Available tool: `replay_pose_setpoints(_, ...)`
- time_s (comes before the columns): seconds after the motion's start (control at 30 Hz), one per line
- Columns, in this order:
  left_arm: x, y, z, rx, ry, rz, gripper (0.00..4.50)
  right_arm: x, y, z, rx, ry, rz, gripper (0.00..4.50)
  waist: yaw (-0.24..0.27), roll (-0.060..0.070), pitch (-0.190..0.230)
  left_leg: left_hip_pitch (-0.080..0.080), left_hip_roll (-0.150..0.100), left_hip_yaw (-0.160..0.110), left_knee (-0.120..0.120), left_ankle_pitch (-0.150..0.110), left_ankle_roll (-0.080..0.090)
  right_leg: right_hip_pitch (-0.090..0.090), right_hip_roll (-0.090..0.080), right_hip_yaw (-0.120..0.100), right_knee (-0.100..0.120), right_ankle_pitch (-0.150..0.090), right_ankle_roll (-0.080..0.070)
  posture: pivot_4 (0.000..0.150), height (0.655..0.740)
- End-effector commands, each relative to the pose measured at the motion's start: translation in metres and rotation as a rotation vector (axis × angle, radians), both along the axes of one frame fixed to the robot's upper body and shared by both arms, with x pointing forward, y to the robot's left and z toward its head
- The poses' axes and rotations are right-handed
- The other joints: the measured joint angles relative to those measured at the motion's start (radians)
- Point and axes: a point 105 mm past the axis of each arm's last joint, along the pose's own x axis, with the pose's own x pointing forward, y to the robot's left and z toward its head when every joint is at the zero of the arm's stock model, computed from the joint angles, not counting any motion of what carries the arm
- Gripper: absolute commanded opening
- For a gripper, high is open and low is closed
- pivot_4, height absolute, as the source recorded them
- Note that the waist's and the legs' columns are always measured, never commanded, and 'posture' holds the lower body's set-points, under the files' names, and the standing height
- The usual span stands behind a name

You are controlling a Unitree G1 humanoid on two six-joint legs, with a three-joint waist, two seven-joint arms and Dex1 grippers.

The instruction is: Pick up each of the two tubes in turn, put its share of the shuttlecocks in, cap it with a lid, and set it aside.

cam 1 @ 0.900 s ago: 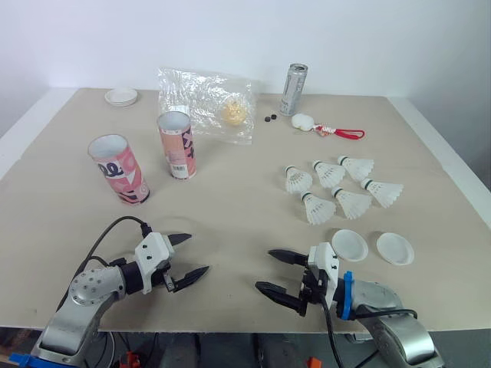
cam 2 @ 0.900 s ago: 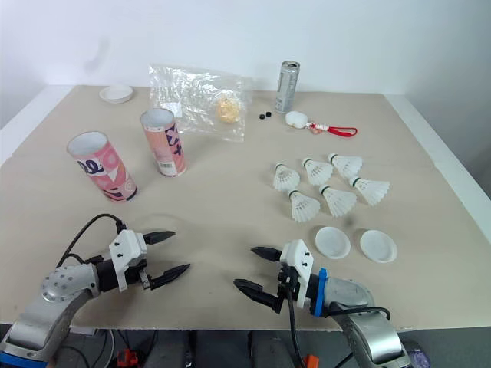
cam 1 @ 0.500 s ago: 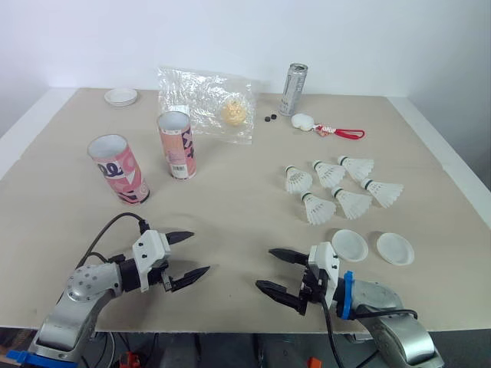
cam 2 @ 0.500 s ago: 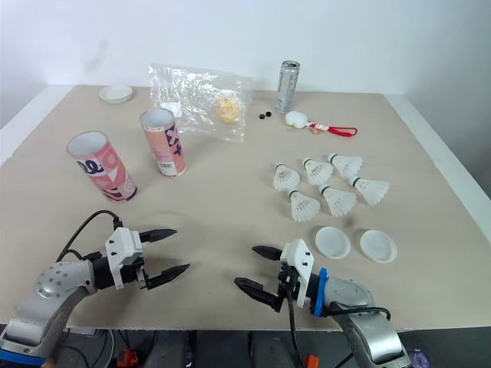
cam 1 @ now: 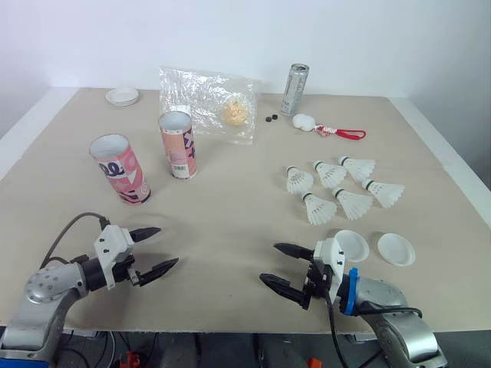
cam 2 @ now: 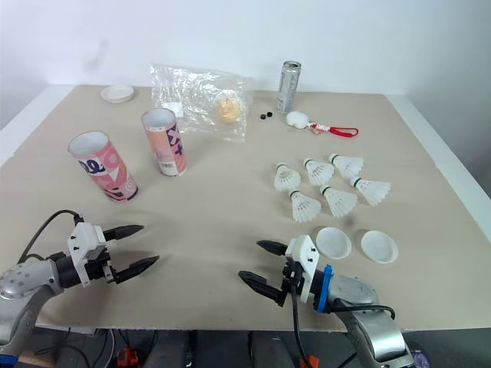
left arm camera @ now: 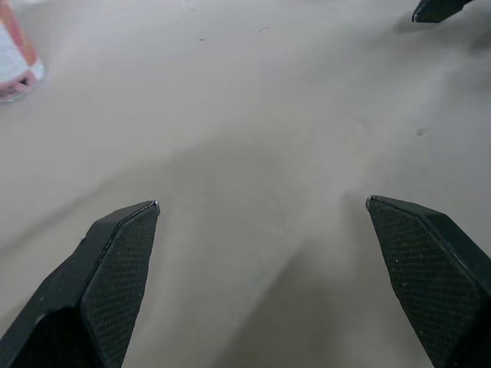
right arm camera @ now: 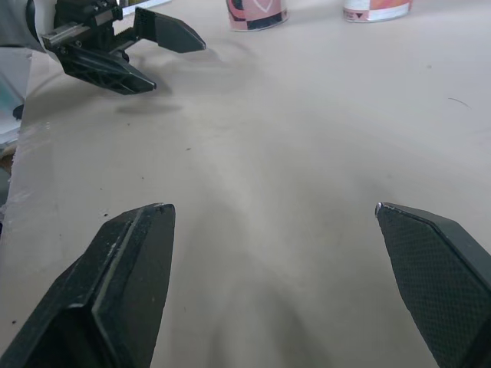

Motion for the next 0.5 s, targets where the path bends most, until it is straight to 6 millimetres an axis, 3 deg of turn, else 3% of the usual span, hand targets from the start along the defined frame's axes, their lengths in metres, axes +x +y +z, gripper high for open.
replay_pose_setpoints(0.03,0.006,0.000,0.014,-0.010,-0.060,0.004,4.50,0.006,-0.004,0.012,0.019,-0.043,-0.019,4.48,0.000,0.000,0.000,0.000,0.000,0.000,0.000,0.000,0.000,0.000,0.000,0.000,0.000,0.000,0.000,0.150,0.7400)
replay_pose_setpoints(0.2,0.015,0.000,0.022,-0.070,-0.092,0.101,4.50,0.007,-0.003,0.019,0.026,-0.066,-0.017,4.48,-0.001,0.000,0.000,0.000,0.000,0.000,0.000,0.000,0.000,0.001,0.001,0.000,0.000,0.000,0.000,0.150,0.7400)
replay_pose_setpoints(0.37,0.001,-0.004,0.018,-0.105,-0.099,0.206,4.50,0.007,0.002,0.029,0.048,-0.087,-0.003,4.48,-0.001,0.000,0.000,-0.001,0.000,0.000,-0.001,0.000,-0.001,0.001,0.001,0.000,0.000,0.000,0.000,0.150,0.7400)
replay_pose_setpoints(0.5,-0.003,0.003,0.018,-0.132,-0.114,0.357,4.50,0.021,0.009,0.061,0.111,-0.148,0.008,4.48,-0.003,0.000,0.000,0.000,0.001,0.000,-0.001,0.000,-0.001,0.001,0.001,0.000,0.000,0.000,0.000,0.150,0.7400)
